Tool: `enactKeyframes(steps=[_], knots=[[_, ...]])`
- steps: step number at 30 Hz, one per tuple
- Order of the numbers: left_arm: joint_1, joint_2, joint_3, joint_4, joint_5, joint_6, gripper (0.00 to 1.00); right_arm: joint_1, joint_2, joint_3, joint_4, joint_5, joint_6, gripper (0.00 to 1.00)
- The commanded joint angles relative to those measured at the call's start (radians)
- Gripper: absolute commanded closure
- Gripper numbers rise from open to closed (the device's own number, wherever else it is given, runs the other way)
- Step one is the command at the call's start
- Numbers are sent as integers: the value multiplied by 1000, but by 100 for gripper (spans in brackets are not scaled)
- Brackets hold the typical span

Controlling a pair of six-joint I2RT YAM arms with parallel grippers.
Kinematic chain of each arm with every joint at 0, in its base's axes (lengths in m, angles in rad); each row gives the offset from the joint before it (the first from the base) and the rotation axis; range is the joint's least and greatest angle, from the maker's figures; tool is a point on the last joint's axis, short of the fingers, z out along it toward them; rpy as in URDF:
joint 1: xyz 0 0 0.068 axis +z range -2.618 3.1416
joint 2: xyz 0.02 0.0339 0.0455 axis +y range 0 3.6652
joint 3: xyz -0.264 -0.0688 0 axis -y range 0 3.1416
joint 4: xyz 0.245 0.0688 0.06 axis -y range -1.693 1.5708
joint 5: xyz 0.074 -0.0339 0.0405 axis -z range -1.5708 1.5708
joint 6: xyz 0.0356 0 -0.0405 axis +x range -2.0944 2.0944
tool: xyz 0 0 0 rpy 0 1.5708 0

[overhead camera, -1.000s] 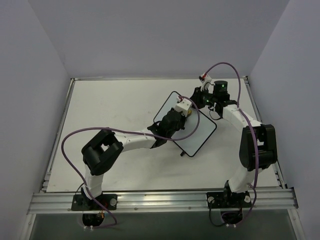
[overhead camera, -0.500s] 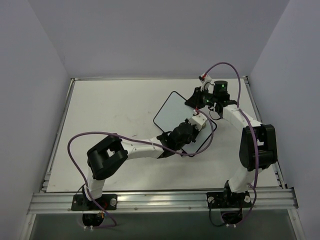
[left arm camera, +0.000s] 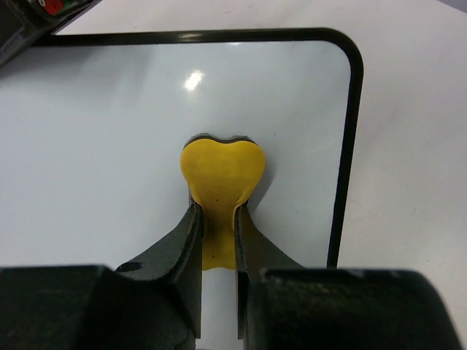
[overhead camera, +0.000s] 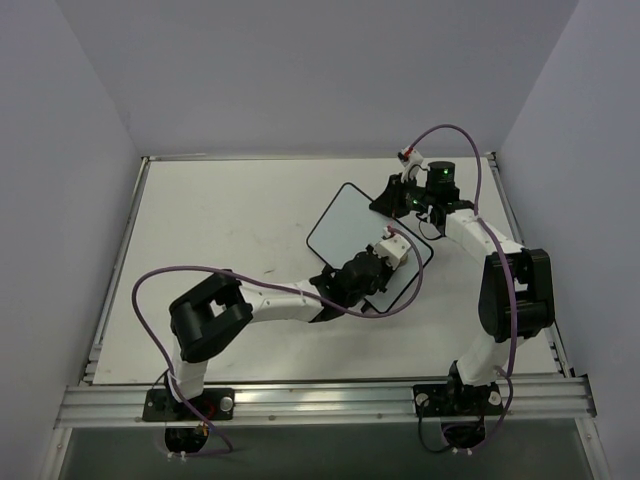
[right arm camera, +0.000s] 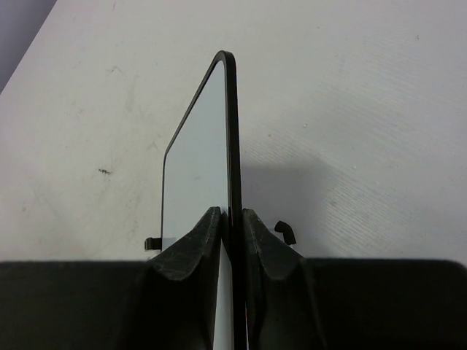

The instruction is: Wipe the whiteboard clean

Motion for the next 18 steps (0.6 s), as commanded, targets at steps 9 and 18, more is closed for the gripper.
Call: enactKeyframes(steps=[9,18], knots=[[28,-115,-41,-14,-34,-1,98,38,-43,-11,-69,1,-13,64],[79,-179,-77,-12,-36,-13,98,36,-57,-7,-72,9,-8,43]])
